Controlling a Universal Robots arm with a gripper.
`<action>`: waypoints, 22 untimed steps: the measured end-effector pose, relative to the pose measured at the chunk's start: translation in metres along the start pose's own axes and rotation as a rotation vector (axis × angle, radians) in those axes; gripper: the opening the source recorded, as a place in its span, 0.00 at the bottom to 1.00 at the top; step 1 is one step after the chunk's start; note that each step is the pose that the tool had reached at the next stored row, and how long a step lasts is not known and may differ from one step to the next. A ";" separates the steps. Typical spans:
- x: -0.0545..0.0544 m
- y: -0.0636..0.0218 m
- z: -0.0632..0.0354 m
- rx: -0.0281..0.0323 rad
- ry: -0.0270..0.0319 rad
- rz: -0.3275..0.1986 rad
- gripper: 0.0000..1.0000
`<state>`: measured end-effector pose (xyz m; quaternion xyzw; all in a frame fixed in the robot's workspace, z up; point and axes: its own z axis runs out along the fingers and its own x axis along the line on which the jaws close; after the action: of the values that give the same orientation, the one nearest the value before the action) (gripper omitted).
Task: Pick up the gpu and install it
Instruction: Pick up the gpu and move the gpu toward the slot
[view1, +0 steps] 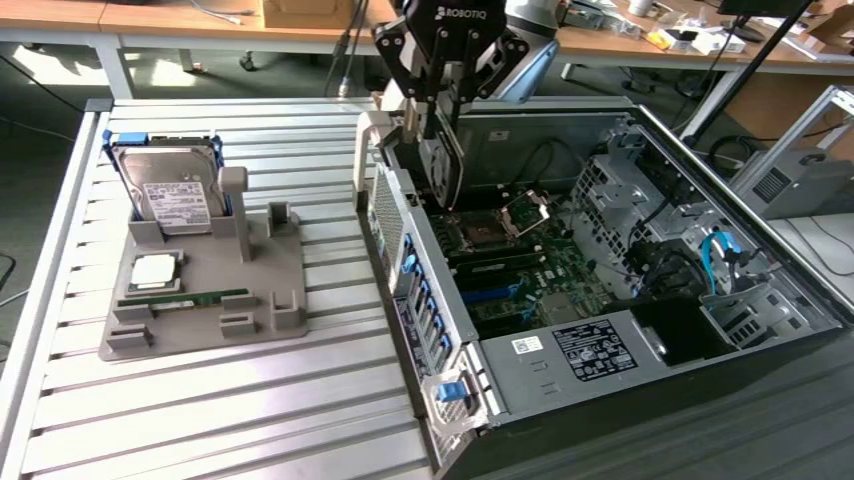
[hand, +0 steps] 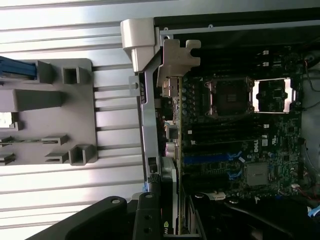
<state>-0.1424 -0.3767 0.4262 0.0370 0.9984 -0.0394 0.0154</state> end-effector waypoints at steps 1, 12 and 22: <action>0.000 -0.0004 0.0000 -0.0022 0.0003 0.000 0.27; -0.002 -0.0005 0.0001 -0.0278 0.0023 0.003 0.27; -0.003 -0.0006 0.0001 -0.0630 0.0050 0.005 0.27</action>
<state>-0.1392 -0.3775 0.4262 0.0390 0.9991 -0.0078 0.0141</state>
